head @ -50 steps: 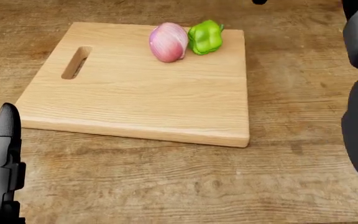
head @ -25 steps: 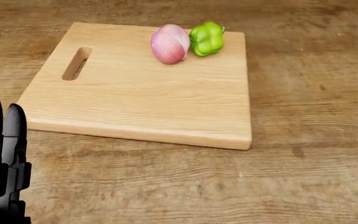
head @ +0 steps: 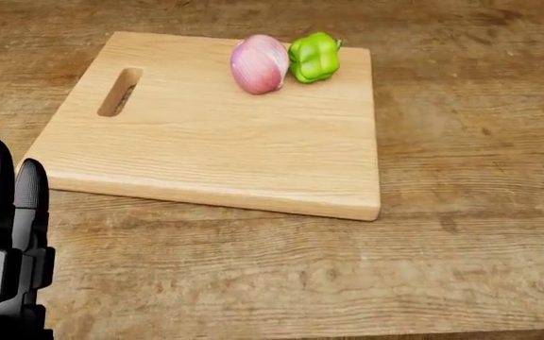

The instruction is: Place the avocado, onion, tomato and bell pepper on the cutting board.

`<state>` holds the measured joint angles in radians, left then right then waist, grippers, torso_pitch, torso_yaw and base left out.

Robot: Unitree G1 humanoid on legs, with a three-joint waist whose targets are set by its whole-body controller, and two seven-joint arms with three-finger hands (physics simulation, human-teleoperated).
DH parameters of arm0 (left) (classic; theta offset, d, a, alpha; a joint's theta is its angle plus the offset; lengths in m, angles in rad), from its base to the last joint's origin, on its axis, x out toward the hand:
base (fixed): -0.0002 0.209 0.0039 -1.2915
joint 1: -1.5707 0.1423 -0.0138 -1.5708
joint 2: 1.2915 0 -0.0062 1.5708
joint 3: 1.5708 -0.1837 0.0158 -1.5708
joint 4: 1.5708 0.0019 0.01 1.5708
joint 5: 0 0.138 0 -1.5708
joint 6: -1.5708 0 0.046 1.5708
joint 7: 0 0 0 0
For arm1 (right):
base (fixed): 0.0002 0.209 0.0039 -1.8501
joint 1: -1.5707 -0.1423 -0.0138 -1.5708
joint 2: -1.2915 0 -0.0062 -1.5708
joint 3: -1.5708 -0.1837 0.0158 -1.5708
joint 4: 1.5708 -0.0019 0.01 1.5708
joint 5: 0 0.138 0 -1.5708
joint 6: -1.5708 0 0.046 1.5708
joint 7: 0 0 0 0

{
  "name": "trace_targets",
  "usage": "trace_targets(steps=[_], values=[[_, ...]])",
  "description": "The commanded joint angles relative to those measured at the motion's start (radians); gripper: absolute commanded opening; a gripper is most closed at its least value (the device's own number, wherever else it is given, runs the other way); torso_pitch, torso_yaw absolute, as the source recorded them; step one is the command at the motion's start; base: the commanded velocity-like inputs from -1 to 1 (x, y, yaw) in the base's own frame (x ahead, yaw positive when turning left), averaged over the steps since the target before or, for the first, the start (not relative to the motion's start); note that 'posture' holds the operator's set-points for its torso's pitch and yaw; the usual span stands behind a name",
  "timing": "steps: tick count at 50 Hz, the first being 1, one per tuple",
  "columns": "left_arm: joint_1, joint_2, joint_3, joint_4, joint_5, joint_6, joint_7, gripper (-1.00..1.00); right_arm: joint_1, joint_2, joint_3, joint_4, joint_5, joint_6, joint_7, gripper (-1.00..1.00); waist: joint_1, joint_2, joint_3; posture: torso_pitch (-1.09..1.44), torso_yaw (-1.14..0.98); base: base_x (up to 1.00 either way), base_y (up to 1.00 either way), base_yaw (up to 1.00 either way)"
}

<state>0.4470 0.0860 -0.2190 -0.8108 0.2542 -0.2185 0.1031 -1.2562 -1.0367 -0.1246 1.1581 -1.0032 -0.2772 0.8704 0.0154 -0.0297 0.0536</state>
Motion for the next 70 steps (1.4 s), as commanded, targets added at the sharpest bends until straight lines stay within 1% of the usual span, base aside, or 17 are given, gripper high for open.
trace_targets(steps=[1,15,25,32,33,34,38,42,49,51,54,57,60,63,65,69,70], values=[[-0.005,0.000,-0.001,-0.039,0.000,-0.024,0.004,1.00,-0.032,-0.013,-0.009,-0.036,0.008,-0.004,-0.022,1.00,0.001,-0.010,-0.018,0.00,0.00,0.00,0.00,0.00],[-0.005,0.001,0.001,-0.036,-0.003,-0.027,0.005,1.00,-0.012,0.041,-0.002,-0.028,0.012,-0.004,-0.033,1.00,0.001,-0.007,-0.025,0.00,0.00,0.00,0.00,0.00],[-0.008,0.000,0.000,-0.038,-0.003,-0.022,0.003,1.00,0.071,0.074,0.002,-0.011,0.022,-0.007,-0.077,1.00,0.004,-0.009,-0.030,0.00,0.00,0.00,0.00,0.00],[-0.010,0.000,0.000,-0.033,-0.006,-0.021,0.002,1.00,0.129,0.077,-0.002,-0.001,0.038,-0.008,-0.094,1.00,0.006,-0.009,-0.032,0.00,0.00,0.00,0.00,0.00],[-0.010,0.000,-0.002,-0.032,-0.004,-0.022,0.002,1.00,0.141,0.076,-0.002,-0.002,0.041,-0.012,-0.091,0.68,0.006,-0.009,-0.032,0.00,0.00,0.00,0.00,0.00],[-0.011,0.000,-0.001,-0.031,-0.005,-0.022,0.002,1.00,0.151,0.075,-0.004,-0.005,0.049,-0.010,-0.060,-1.00,0.006,-0.010,-0.033,0.00,0.00,0.00,0.00,0.00],[-0.010,0.001,-0.001,-0.029,-0.002,-0.025,0.002,1.00,0.170,0.074,-0.002,-0.015,0.047,-0.017,-0.056,-1.00,0.008,-0.010,-0.032,0.00,0.00,0.00,0.00,0.00],[-0.009,0.001,-0.003,-0.028,0.001,-0.025,0.002,1.00,0.184,0.072,-0.006,-0.020,0.053,-0.020,-0.053,-1.00,0.007,-0.018,-0.037,0.00,0.00,0.00,0.00,0.00],[-0.007,0.003,-0.005,-0.028,0.003,-0.027,0.003,1.00,0.177,0.077,-0.009,-0.020,0.063,-0.026,-0.064,-1.00,0.010,-0.022,-0.035,0.00,0.00,0.00,0.00,0.00],[-0.007,0.003,-0.007,-0.026,0.004,-0.029,0.004,1.00,0.122,0.082,-0.022,-0.015,0.086,-0.010,-0.102,-1.00,0.011,-0.022,-0.034,0.00,0.00,0.00,0.00,0.00],[-0.006,0.004,-0.007,-0.025,0.004,-0.031,0.006,1.00,0.009,0.084,-0.023,-0.011,0.109,0.016,-0.130,-1.00,0.008,-0.018,-0.034,0.00,0.00,0.00,0.00,0.00],[-0.004,0.004,-0.005,-0.029,0.002,-0.032,0.006,1.00,-0.125,0.099,-0.011,0.005,0.115,0.042,-0.159,-1.00,0.007,-0.007,-0.028,0.00,0.00,0.00,0.00,0.00],[-0.003,0.004,-0.005,-0.030,0.001,-0.032,0.006,1.00,-0.215,0.125,-0.005,0.007,0.128,0.060,-0.176,-1.00,0.006,0.005,-0.021,0.00,0.00,0.00,0.00,0.00],[-0.003,0.004,-0.005,-0.032,0.000,-0.030,0.006,1.00,-0.265,0.147,0.000,0.000,0.139,0.047,-0.229,-1.00,0.005,0.009,-0.016,0.00,0.00,0.00,0.00,0.00],[-0.004,0.004,-0.005,-0.031,-0.001,-0.030,0.005,1.00,-0.294,0.157,0.002,-0.015,0.151,0.026,-0.239,-1.00,0.005,0.007,-0.015,0.00,0.00,0.00,0.00,0.00],[-0.005,0.003,-0.004,-0.032,-0.003,-0.026,0.005,1.00,-0.340,0.194,0.000,-0.094,0.187,-0.010,-0.223,-1.00,0.005,0.004,-0.013,0.00,0.00,0.00,0.00,0.00],[-0.006,0.003,-0.003,-0.032,-0.004,-0.025,0.004,1.00,-0.351,0.211,0.001,-0.132,0.201,-0.016,-0.197,-1.00,0.005,0.004,-0.012,0.00,0.00,0.00,0.00,0.00]])
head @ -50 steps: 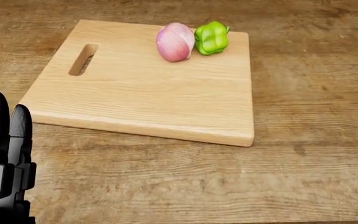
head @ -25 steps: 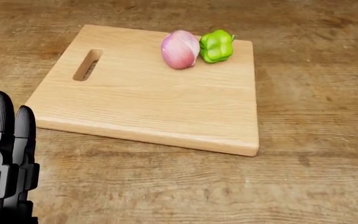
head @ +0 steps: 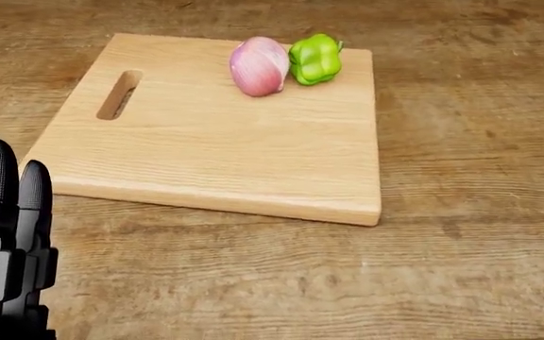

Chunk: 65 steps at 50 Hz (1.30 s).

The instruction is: Place the avocado, onion, tomato and bell pepper on the cutting board.

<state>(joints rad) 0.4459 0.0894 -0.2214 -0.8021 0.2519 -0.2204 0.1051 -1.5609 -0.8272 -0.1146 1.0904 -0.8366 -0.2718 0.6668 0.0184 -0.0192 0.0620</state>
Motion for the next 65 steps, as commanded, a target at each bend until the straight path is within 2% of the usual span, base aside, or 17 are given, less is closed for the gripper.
trace_targets(steps=[1,3,6,9,13,21,29,35,40,52,59,65], values=[[-0.006,-0.001,0.000,-0.042,-0.002,-0.022,0.002,1.00,-0.049,0.018,-0.011,-0.104,0.050,-0.010,0.042,-1.00,0.002,-0.006,-0.019,0.00,0.00,0.00,0.00,0.00],[-0.007,-0.001,0.001,-0.041,-0.003,-0.021,0.001,1.00,-0.026,0.053,-0.019,-0.222,0.100,-0.005,0.128,-1.00,0.000,-0.003,-0.017,0.00,0.00,0.00,0.00,0.00],[-0.005,-0.001,0.002,-0.041,-0.001,-0.024,0.000,1.00,0.013,0.106,-0.023,-0.392,0.141,0.044,0.173,-1.00,-0.001,0.000,-0.014,0.00,0.00,0.00,0.00,0.00],[-0.003,-0.001,0.005,-0.044,-0.003,-0.027,-0.001,1.00,0.061,0.174,-0.019,-0.597,0.189,0.134,0.269,-1.00,-0.002,0.004,-0.014,0.00,0.00,0.00,0.00,0.00],[-0.001,-0.002,0.006,-0.046,-0.002,-0.027,-0.002,1.00,0.109,0.238,-0.007,-0.763,0.218,0.217,0.329,-1.00,-0.004,0.008,-0.014,0.00,0.00,0.00,0.00,0.00],[-0.001,-0.003,0.002,-0.045,0.005,-0.028,0.000,1.00,0.241,0.278,-0.011,-1.121,0.272,0.370,0.517,-1.00,0.000,0.007,-0.018,0.00,0.00,0.00,0.00,0.00],[0.000,-0.002,0.001,-0.047,0.004,-0.027,0.002,1.00,0.357,0.318,-0.006,-1.320,0.272,0.418,0.580,-1.00,-0.004,0.016,-0.020,0.00,0.00,0.00,0.00,0.00],[-0.004,-0.002,0.002,-0.043,0.001,-0.024,0.002,1.00,0.382,0.335,-0.003,-1.448,0.282,0.482,0.638,-1.00,-0.005,0.018,-0.021,0.00,0.00,0.00,0.00,0.00],[-0.004,-0.002,0.003,-0.043,0.001,-0.024,0.000,1.00,0.397,0.361,0.011,-1.496,0.279,0.494,0.649,-1.00,-0.007,0.022,-0.015,0.00,0.00,0.00,0.00,0.00],[-0.002,-0.003,0.006,-0.044,0.003,-0.027,-0.003,1.00,0.498,0.495,0.069,-1.492,0.197,0.408,0.628,-1.00,-0.012,0.026,-0.019,0.00,0.00,0.00,0.00,0.00],[0.002,-0.003,0.007,-0.044,0.002,-0.032,-0.003,1.00,0.556,0.535,0.085,-1.465,0.162,0.330,0.608,-1.00,-0.012,0.026,-0.024,0.00,0.00,0.00,0.00,0.00],[0.003,-0.004,0.009,-0.043,0.001,-0.034,-0.004,1.00,0.559,0.554,0.088,-1.386,0.134,0.251,0.556,-1.00,-0.015,0.029,-0.028,0.00,0.00,0.00,0.00,0.00]])
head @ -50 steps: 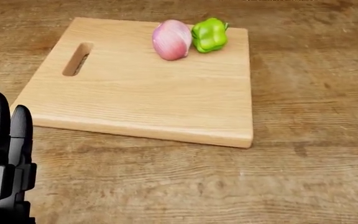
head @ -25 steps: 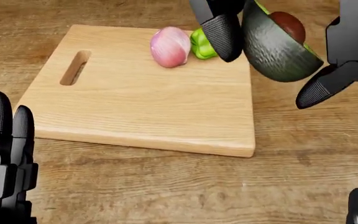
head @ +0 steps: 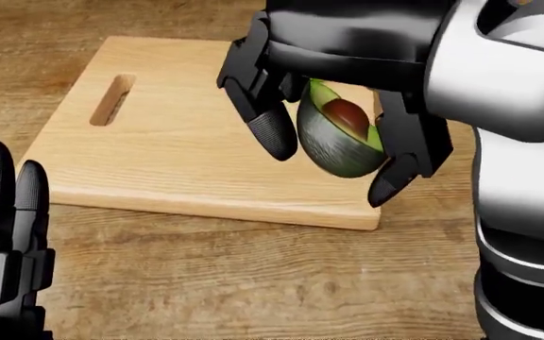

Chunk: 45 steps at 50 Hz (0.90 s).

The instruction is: Place the avocado, onion, tomato and bell pepper on the cutting board.

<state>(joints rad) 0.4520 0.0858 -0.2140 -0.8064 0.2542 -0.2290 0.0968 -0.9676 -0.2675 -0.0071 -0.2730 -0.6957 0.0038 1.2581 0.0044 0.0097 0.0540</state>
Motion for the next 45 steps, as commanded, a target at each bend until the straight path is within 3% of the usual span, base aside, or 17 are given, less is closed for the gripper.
trace_targets(steps=[1,19,33,36,37,38,40,42,44,45], values=[[-0.004,0.000,0.000,-0.037,0.000,-0.027,0.005,1.00,-0.042,-0.005,-0.019,-0.006,-0.012,-0.038,-0.046,-1.00,-0.001,0.000,-0.021,0.00,0.00,0.00,0.00,0.00],[-0.008,-0.002,0.004,-0.038,-0.005,-0.020,0.001,1.00,-0.056,-0.026,-0.031,0.177,-0.060,-0.176,-0.162,-0.98,0.000,-0.003,-0.026,0.00,0.00,0.00,0.00,0.00],[-0.007,-0.002,0.003,-0.035,-0.002,-0.023,0.001,1.00,-0.042,-0.028,-0.035,0.189,-0.069,-0.191,-0.169,-0.98,0.002,-0.006,-0.027,0.00,0.00,0.00,0.00,0.00],[-0.009,-0.002,0.004,-0.033,-0.004,-0.023,0.000,1.00,-0.038,-0.030,-0.035,0.191,-0.070,-0.198,-0.171,-0.55,0.003,-0.007,-0.027,0.00,0.00,0.00,0.00,0.00],[-0.009,-0.002,0.004,-0.033,-0.004,-0.023,0.000,1.00,-0.034,-0.030,-0.035,0.190,-0.071,-0.198,-0.170,-0.53,0.003,-0.007,-0.026,0.00,0.00,0.00,0.00,0.00],[-0.009,-0.003,0.004,-0.033,-0.003,-0.023,0.000,1.00,-0.030,-0.031,-0.035,0.191,-0.073,-0.203,-0.173,-0.28,0.003,-0.007,-0.026,0.00,0.00,0.00,0.00,0.00],[-0.008,-0.003,0.003,-0.033,-0.003,-0.023,0.000,1.00,-0.030,-0.033,-0.037,0.194,-0.074,-0.204,-0.173,-0.02,0.003,-0.008,-0.026,0.00,0.00,0.00,0.00,0.00],[-0.007,-0.003,0.002,-0.035,-0.003,-0.022,0.001,1.00,-0.033,-0.036,-0.039,0.193,-0.073,-0.206,-0.172,0.57,0.003,-0.008,-0.027,0.00,0.00,0.00,0.00,0.00],[-0.007,-0.002,0.002,-0.034,-0.004,-0.023,0.001,1.00,-0.037,-0.039,-0.041,0.194,-0.073,-0.207,-0.173,1.00,0.003,-0.008,-0.026,0.00,0.00,0.00,0.00,0.00],[-0.006,-0.002,0.001,-0.035,-0.004,-0.023,0.002,1.00,-0.041,-0.040,-0.042,0.196,-0.072,-0.207,-0.173,1.00,0.003,-0.008,-0.026,0.00,0.00,0.00,0.00,0.00]])
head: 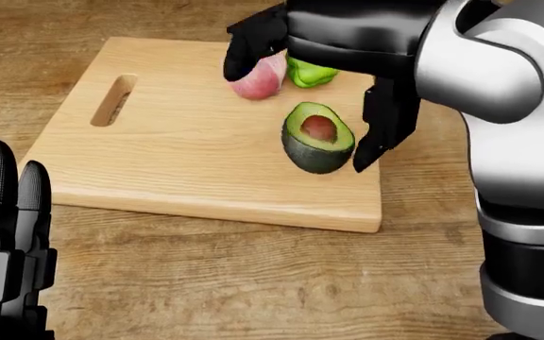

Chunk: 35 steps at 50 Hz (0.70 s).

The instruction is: Place the avocado, onion, tomato and bell pepper on the cutting board.

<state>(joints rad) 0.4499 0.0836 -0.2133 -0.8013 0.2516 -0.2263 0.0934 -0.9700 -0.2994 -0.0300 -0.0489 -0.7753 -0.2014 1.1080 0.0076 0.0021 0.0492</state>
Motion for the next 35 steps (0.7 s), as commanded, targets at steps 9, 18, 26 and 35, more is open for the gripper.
trace_targets(steps=[9,18,26,35], values=[[-0.005,0.000,0.002,-0.042,-0.003,-0.023,0.006,1.00,-0.143,-0.051,-0.046,-0.024,0.052,0.049,0.000,1.00,0.001,-0.002,-0.020,0.00,0.00,0.00,0.00,0.00],[-0.004,0.000,0.000,-0.041,0.002,-0.025,0.006,1.00,-0.501,-0.193,-0.089,0.173,0.132,0.178,-0.125,1.00,0.002,0.001,-0.005,0.00,0.00,0.00,0.00,0.00],[0.004,-0.003,0.015,-0.104,0.021,0.012,0.000,1.00,-0.660,-0.278,-0.105,0.315,0.151,0.244,-0.327,1.00,0.002,-0.003,-0.001,0.00,0.00,0.00,0.00,0.00],[-0.078,-0.085,0.092,-0.246,0.128,0.168,-0.109,1.00,-0.598,-0.354,-0.122,0.344,0.191,0.245,-0.452,1.00,0.008,-0.009,0.006,0.00,0.00,0.00,0.00,0.00]])
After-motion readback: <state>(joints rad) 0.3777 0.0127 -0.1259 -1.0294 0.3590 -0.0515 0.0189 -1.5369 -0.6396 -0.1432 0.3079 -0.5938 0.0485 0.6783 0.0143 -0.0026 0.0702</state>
